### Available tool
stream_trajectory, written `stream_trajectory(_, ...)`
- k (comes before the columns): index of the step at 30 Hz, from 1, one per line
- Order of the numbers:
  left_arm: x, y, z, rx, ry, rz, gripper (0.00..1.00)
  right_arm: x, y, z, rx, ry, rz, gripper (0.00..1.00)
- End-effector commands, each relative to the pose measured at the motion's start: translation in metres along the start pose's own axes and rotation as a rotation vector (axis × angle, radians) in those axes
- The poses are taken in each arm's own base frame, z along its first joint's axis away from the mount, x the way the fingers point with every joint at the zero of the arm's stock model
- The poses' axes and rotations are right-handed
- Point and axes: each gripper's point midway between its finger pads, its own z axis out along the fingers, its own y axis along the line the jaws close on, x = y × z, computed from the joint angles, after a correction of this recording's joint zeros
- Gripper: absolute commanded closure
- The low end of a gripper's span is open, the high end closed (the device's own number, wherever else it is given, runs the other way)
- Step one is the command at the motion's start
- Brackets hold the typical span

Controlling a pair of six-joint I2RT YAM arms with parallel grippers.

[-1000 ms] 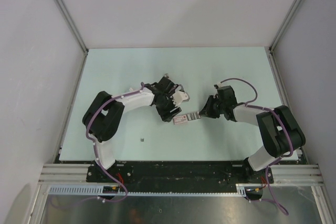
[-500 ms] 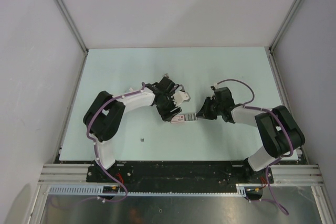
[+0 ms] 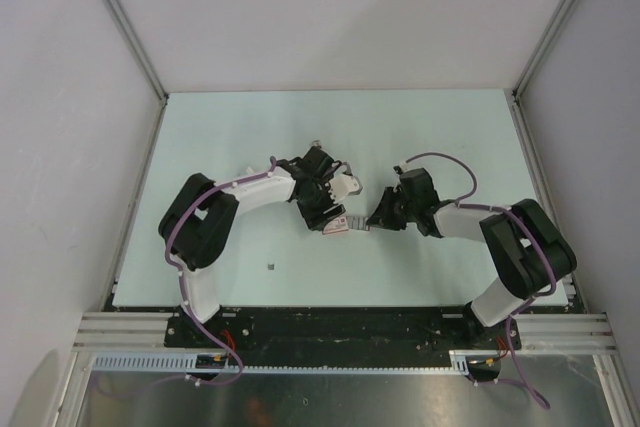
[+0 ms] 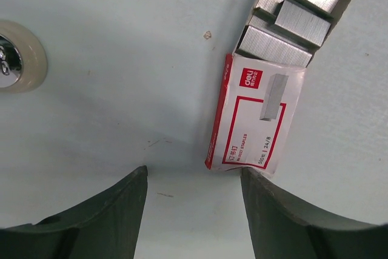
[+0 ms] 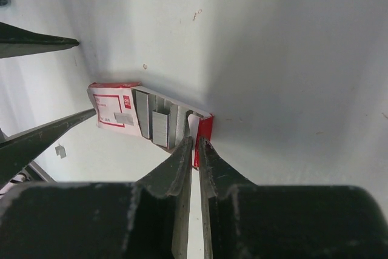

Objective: Unload the staples from the stapler

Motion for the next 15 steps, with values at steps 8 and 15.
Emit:
stream_trajectory(8,0.000,-0.003,0.005,0.012,-0.018,0.077,0.32,0.006,0.016,0.009,-0.069,0.015,-0.007,0.88)
stream_trajectory(15,0.002,-0.004,0.005,0.028,-0.022,0.173,0.32,-0.010,0.006,0.009,-0.068,0.023,-0.031,0.87)
